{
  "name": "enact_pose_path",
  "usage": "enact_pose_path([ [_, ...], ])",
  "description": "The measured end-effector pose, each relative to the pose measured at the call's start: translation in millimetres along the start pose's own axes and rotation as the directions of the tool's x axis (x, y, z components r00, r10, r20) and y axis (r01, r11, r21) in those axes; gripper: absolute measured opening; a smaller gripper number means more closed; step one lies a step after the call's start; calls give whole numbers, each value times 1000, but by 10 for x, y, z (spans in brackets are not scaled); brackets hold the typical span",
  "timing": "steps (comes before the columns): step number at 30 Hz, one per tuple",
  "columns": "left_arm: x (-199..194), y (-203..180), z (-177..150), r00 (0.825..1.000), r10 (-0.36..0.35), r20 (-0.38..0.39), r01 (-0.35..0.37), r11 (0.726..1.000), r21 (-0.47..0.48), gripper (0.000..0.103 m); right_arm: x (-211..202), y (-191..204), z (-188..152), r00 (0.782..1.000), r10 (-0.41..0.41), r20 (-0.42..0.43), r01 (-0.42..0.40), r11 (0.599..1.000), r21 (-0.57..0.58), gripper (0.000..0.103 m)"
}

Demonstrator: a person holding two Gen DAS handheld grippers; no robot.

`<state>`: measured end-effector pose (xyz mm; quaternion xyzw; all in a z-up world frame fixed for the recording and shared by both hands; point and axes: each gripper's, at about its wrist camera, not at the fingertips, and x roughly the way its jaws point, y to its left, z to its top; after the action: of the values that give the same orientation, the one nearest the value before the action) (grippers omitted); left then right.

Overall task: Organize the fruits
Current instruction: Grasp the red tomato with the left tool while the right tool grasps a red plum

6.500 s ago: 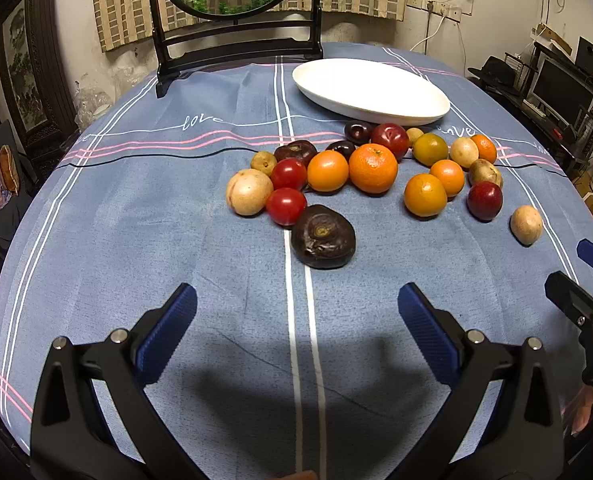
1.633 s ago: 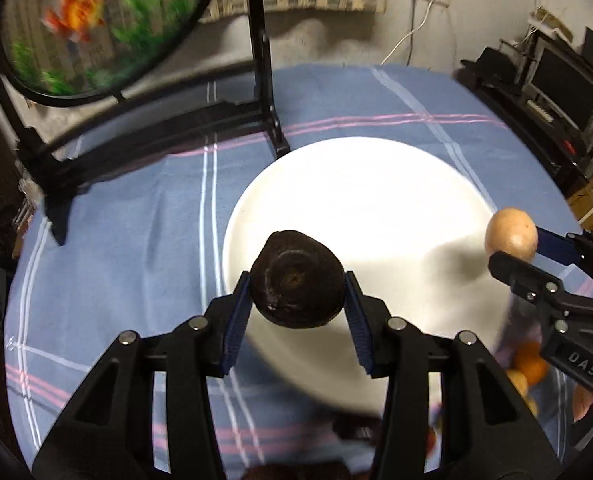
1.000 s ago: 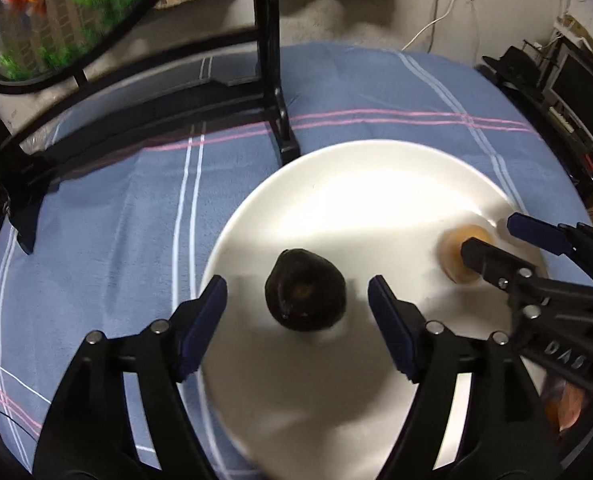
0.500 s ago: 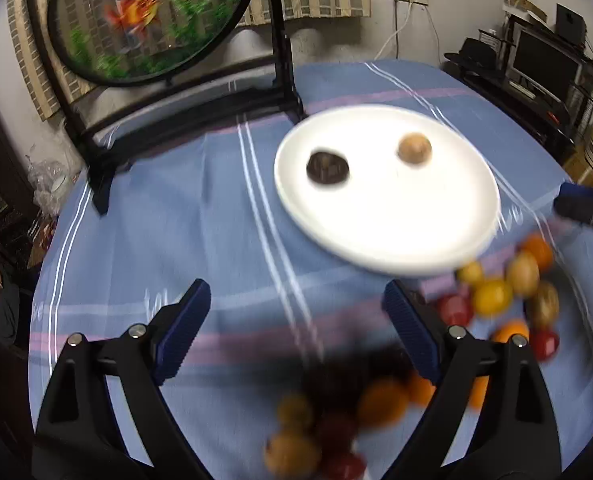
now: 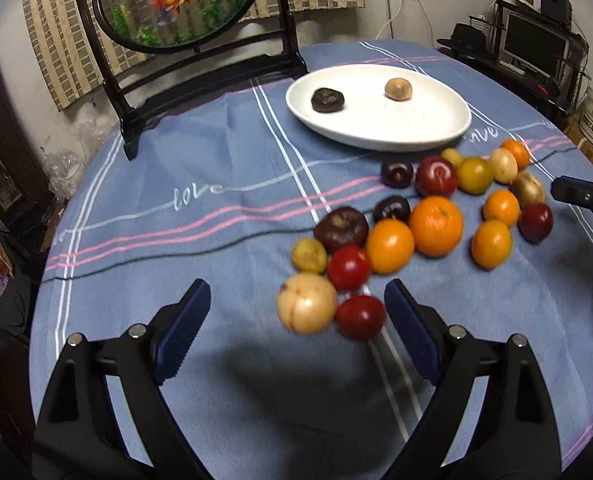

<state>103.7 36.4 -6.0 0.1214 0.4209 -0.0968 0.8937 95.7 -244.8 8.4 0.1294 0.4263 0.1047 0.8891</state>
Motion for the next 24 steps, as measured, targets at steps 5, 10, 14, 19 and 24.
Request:
enact_pose_path([
  [5,-3,-20,-97,1000,-2,-14,3,1000,7,90,-33,54,-98,1000,3,24,-2,999,-45,65],
  [10,-49,-63,-94,1000,-9,7,9,1000,3,92,-59,137,-198,999,-44,3,44,992,-122,65],
  [14,-29,-142,-120,1000,-8,7,8,1000,17,92,10,196,-289,995,-82,-57,71,982,-177,65],
  [19,-3,-191,-174,1000,-28,-4,28,999,17,92,141,233,-311,987,-126,-97,105,975,-196,65],
  [24,20,-182,-212,999,-30,-19,30,1000,6,92,301,284,-245,970,-201,-134,171,963,-210,64],
])
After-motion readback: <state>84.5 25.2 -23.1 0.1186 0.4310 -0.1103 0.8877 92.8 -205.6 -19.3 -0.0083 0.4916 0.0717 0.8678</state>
